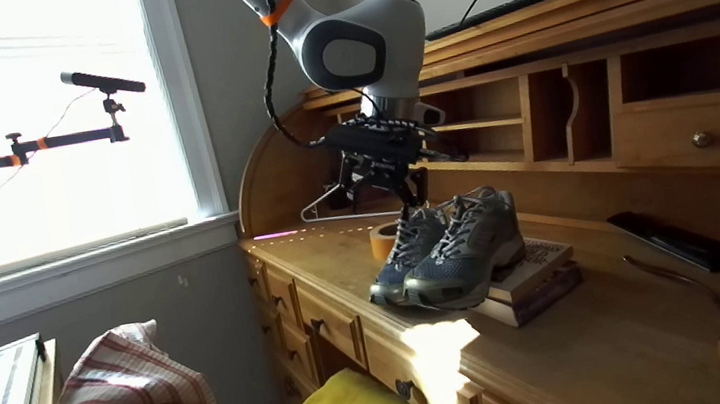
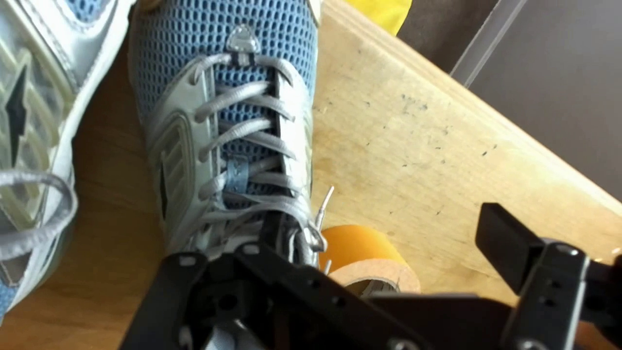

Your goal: Untie the laces of the shoe on the left

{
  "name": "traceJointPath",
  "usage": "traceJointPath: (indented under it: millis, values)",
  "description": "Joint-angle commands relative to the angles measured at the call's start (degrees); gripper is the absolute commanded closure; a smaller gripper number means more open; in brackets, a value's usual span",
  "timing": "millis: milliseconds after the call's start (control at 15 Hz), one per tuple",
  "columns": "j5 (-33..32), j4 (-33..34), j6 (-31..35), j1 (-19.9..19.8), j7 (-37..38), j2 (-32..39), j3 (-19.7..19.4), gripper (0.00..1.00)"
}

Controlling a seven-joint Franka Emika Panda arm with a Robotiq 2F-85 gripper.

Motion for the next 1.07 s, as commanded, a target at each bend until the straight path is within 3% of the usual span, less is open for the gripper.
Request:
traceJointPath:
  millis: [0,667,1000]
  values:
    - [1.7,2.7,-6.2,0.7,2.4,0.3,-2.0,0.0]
    - [7.7,7.2,-18.5,0.1,0.3,0.4,-2.8,0.0]
    - [5.9,6.7,-17.6,1.7,2.3,-0.6,-4.4,0.0]
